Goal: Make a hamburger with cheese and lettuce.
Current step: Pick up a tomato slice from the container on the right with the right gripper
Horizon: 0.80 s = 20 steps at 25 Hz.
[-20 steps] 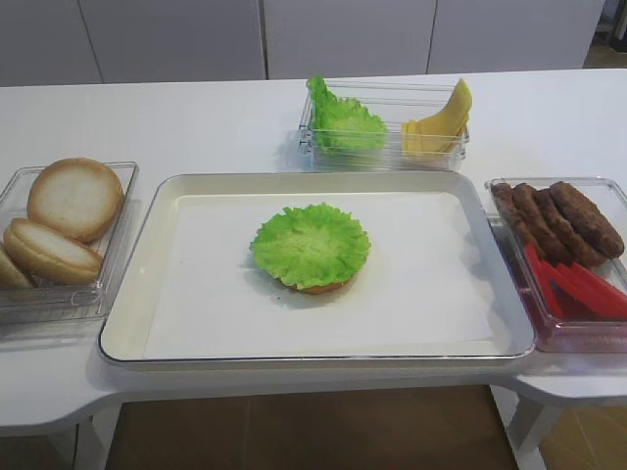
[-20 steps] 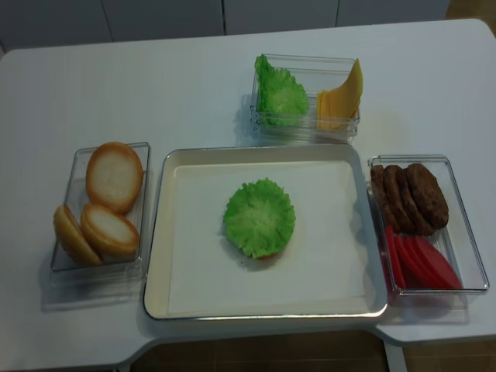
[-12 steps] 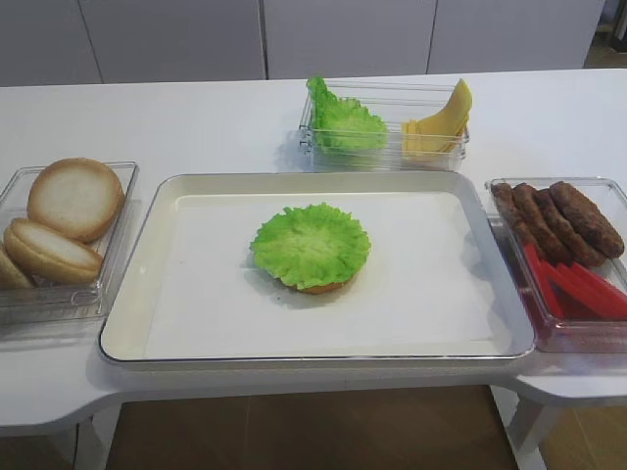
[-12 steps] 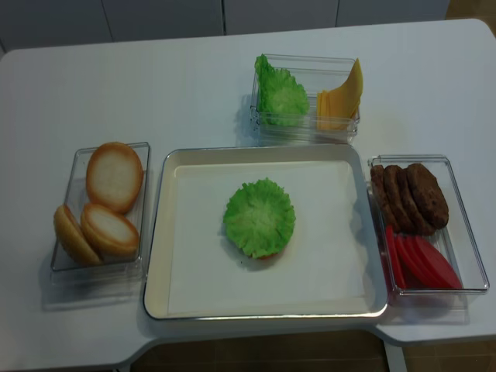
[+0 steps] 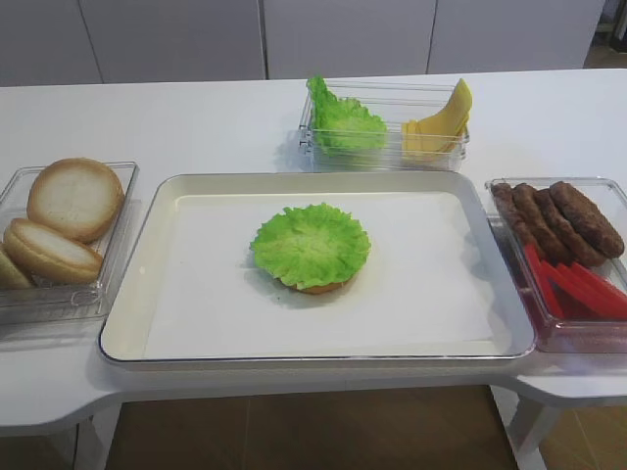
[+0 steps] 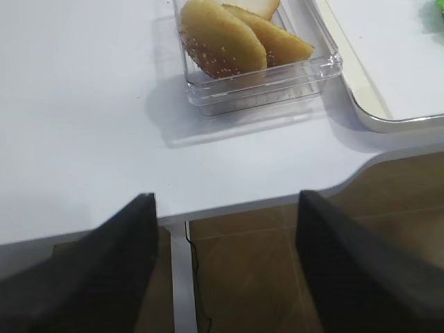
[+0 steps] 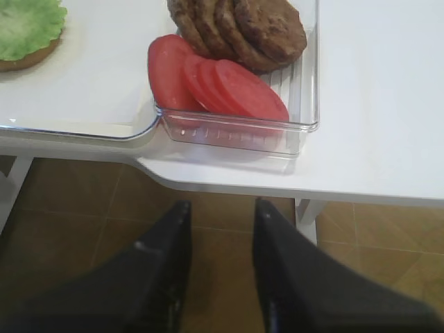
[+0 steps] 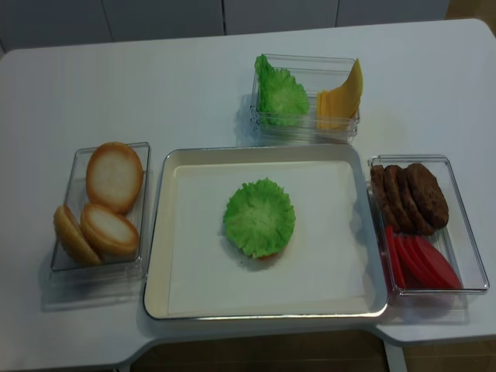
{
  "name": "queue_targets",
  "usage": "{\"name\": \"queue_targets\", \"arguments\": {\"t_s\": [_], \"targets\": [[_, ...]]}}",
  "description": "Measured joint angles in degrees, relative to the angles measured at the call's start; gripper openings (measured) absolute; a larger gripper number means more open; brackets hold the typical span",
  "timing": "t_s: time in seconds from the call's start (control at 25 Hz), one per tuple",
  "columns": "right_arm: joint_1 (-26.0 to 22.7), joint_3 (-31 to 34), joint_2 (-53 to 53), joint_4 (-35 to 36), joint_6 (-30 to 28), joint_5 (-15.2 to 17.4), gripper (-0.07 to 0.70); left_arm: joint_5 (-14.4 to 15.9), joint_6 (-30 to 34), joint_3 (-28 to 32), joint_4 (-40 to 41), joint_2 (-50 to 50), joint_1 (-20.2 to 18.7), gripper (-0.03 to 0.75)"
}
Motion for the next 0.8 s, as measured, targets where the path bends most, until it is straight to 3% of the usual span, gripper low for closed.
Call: {"name": "queue_targets", "arguments": {"t_s": [0.8], "targets": [[0.0, 0.0, 0.0, 0.0, 0.21, -0.12, 0.209, 0.0, 0.0, 0.0, 0.0, 0.0, 0.0, 0.468]]}}
